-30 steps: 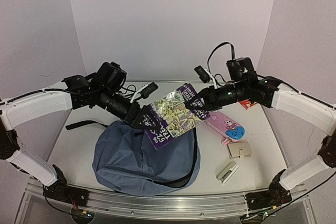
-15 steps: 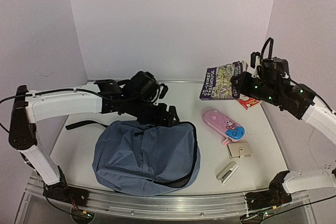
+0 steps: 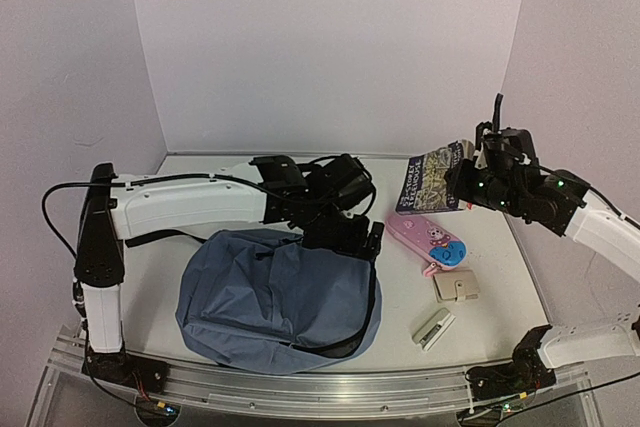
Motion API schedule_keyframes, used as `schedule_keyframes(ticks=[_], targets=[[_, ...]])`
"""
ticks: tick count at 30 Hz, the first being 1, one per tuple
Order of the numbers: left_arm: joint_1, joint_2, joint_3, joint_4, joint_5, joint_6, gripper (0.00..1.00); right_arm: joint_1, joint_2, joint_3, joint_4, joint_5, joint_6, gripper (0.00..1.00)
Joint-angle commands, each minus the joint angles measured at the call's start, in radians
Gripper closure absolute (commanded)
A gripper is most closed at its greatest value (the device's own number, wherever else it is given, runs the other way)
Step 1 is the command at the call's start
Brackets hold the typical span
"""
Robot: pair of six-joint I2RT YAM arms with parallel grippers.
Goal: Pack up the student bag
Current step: Place the book in the student bag.
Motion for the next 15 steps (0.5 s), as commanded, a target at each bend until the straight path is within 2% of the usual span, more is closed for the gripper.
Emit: schedule_keyframes(ticks=[1,9,11,15], targets=[[-0.013,0.084,0.128,-0.125,-0.024,0.008,0.0,0.005,-0.011,0.013,0.081,0.04,0.013,1.0],[-0.025,0.169,0.211,-0.179,0.0,0.033,0.01,0.004,-0.017,0.006,0.081,0.032,0.014,1.0],[-0.026,0.171,0.213,-0.19,-0.013,0.032,0.07,0.005,-0.017,0.004,0.082,0.029,0.016,1.0],[-0.026,0.157,0.202,-0.197,-0.04,0.03,0.24,0.005,-0.014,-0.002,0.085,0.025,0.02,1.0]])
